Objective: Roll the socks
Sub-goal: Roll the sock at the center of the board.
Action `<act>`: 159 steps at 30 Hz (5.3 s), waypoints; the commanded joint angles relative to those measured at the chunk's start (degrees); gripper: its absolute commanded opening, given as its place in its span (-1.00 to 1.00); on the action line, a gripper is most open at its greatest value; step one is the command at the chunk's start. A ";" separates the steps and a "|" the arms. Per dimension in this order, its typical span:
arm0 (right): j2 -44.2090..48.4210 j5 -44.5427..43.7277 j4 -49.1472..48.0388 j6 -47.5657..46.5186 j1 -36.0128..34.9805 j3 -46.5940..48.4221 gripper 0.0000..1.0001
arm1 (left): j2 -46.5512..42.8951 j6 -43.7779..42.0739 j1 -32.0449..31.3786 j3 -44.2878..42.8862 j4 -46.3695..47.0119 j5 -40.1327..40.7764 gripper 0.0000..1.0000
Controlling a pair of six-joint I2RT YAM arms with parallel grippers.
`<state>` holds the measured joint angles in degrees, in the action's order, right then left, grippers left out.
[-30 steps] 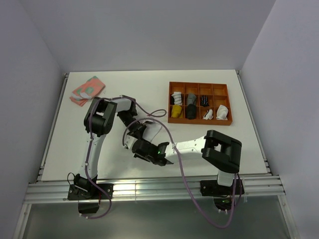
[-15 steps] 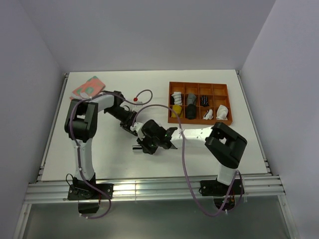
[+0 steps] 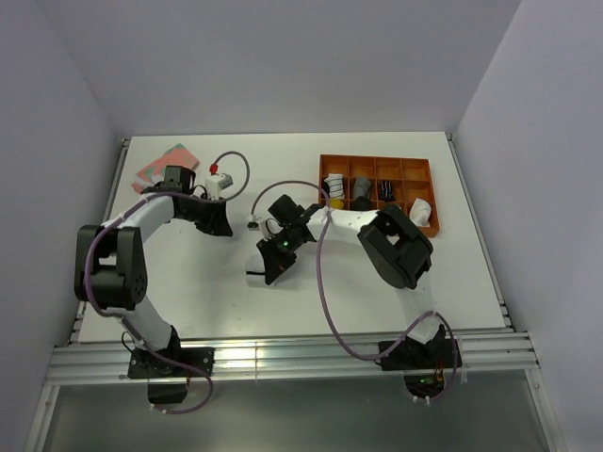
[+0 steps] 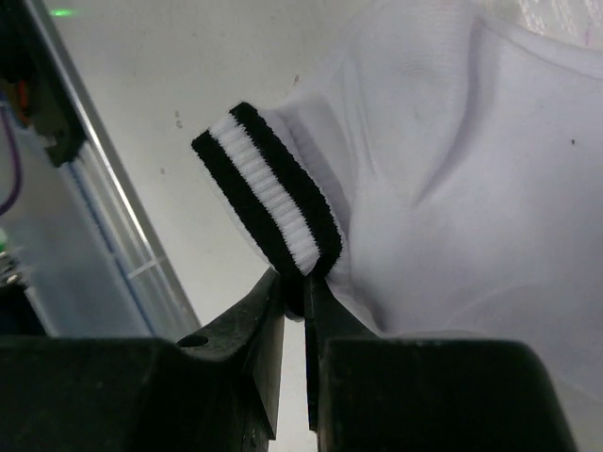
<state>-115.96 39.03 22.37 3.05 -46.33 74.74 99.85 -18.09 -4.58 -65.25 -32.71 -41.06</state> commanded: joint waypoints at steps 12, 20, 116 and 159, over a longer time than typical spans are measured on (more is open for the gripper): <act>-14.81 16.00 15.77 -0.59 8.88 14.11 -0.77 | -27.21 -20.57 -5.69 23.83 23.19 12.56 -0.10; -16.84 15.29 17.52 -0.32 8.88 15.87 -0.78 | -35.42 -25.94 -16.32 35.01 35.51 23.91 0.20; 33.66 -30.22 -17.97 22.18 8.98 -25.85 -0.21 | 11.67 -40.44 -21.88 -2.13 -33.01 -0.94 -0.65; 16.21 -55.29 -18.94 -5.77 -27.06 -17.96 0.09 | 31.89 -30.69 -19.50 -15.17 -42.44 -0.07 -0.73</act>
<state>-98.10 -13.43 3.31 -1.02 -72.95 54.98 129.32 -46.65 -24.47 -80.38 -80.95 -47.11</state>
